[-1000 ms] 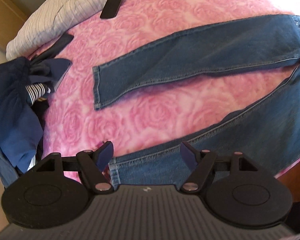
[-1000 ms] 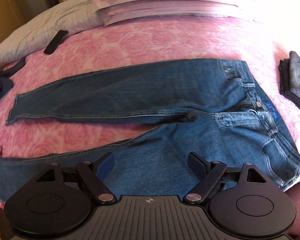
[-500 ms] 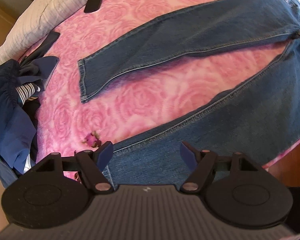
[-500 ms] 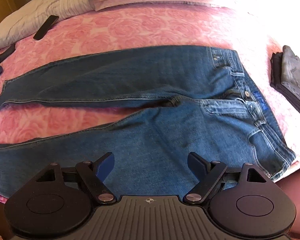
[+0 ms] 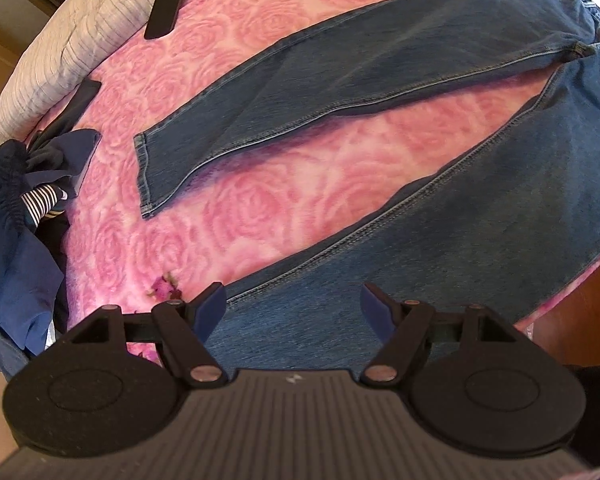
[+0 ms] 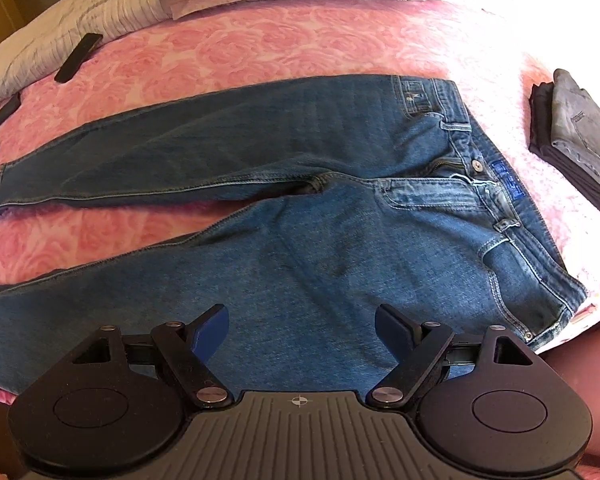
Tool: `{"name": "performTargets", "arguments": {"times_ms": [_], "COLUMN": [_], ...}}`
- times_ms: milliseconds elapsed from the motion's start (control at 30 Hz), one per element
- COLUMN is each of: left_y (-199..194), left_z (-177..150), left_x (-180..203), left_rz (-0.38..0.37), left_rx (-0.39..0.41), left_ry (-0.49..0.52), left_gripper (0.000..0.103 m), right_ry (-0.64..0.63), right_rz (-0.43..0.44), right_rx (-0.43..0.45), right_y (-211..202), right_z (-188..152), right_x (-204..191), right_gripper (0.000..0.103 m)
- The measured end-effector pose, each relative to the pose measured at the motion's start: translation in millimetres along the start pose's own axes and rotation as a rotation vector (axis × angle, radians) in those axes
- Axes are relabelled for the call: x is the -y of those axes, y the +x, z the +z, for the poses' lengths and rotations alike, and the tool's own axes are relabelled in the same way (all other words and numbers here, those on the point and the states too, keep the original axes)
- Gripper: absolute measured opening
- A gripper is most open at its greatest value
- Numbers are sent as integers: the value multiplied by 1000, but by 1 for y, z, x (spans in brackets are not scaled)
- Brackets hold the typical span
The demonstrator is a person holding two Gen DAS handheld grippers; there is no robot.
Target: Fold clothes
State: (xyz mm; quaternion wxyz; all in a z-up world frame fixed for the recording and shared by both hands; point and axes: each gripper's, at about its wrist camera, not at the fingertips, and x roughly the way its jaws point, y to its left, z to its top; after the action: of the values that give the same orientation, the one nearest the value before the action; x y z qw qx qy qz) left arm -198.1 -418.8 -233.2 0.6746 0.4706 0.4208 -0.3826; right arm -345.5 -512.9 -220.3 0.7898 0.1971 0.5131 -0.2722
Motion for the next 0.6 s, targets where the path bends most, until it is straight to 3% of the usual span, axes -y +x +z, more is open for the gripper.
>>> {"name": "performTargets", "arguments": {"times_ms": [167, 267, 600], "left_y": [-1, 2, 7], "left_z": [-10, -18, -33], "left_x": [19, 31, 57], "left_rz": [3, 5, -16], "left_rx": [42, 28, -13], "left_ry": [60, 69, 57], "left_gripper": [71, 71, 71], "right_ry": [-64, -124, -156], "right_rz": [4, -12, -39], "right_rx": [2, -21, -61], "right_y": [-1, 2, 7], "right_z": [-7, -13, -16], "right_x": [13, 23, 47], "right_gripper": [83, 83, 83]}}
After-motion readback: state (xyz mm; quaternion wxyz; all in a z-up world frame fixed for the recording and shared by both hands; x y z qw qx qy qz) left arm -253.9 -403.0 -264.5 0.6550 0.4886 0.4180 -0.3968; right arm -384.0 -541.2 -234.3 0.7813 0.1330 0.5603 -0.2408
